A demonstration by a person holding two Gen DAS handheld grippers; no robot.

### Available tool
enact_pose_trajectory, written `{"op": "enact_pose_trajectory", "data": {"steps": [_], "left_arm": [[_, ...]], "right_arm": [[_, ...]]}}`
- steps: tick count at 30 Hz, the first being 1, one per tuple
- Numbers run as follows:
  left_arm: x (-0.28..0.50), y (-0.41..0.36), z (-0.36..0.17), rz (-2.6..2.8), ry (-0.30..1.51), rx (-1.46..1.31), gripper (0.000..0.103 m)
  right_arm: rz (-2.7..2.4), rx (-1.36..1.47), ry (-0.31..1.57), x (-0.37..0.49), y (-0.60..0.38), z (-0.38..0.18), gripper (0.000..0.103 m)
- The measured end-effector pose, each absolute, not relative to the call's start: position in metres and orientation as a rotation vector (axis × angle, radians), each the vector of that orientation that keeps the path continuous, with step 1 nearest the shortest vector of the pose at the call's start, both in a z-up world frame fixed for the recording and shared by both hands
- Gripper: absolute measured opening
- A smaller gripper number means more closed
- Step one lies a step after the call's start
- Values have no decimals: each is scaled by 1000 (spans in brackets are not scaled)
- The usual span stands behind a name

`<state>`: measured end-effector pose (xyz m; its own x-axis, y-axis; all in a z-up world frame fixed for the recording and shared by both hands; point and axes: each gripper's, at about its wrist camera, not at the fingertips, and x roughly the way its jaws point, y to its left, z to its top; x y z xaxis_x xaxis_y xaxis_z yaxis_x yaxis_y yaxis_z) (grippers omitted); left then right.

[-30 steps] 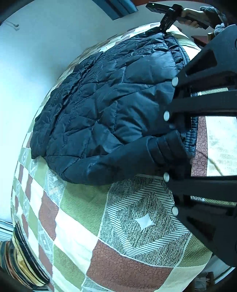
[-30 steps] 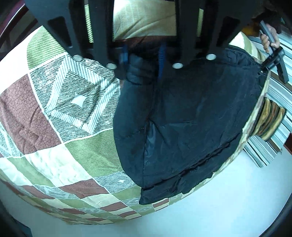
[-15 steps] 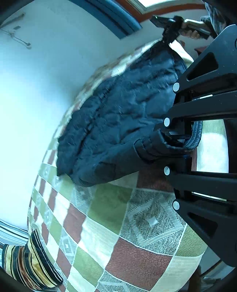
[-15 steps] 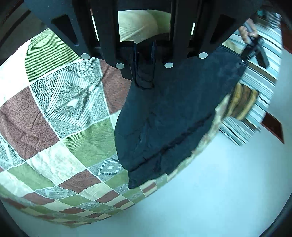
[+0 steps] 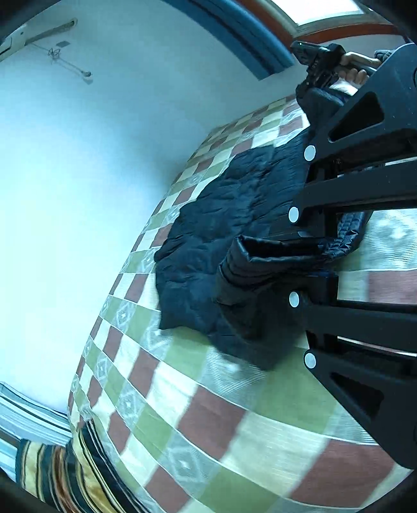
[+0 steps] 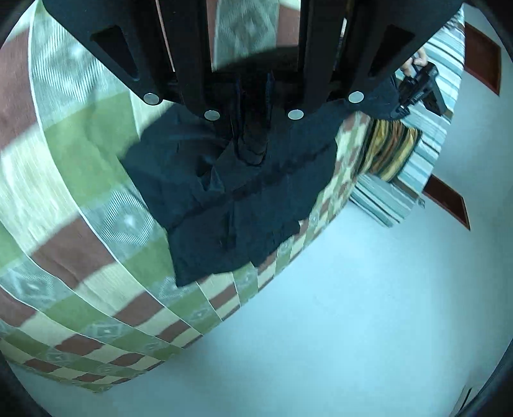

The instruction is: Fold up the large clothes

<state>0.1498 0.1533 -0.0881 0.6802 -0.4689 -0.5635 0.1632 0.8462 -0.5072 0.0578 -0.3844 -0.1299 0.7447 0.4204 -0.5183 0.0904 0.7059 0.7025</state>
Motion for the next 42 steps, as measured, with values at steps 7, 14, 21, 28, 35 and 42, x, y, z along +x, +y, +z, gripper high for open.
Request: {"op": "enact_pose_trajectory", "data": {"steps": [7,14,21,28,35,42], "left_arm": [[257,147,-107,-308,807,-448,10],[330,137,-157,-246,916,-416,10],[350,130,-190,-235,967,-391,11],[334,129,-162,-262,918,-321,25],[308,157,-129,-317,845,-437,62],[294,175,-123,-274,804,-360,71]], "right_arm": [[155,799,745,154,-402,-141,10],[74,812,878,232,-413,-190,10],[54,842,948,251,-415,-230,10],[82,810,918,239,-417,-210,18],[100,769,855,211,-421,-179,45],[93,698,848,204,-427,-168,55]]}}
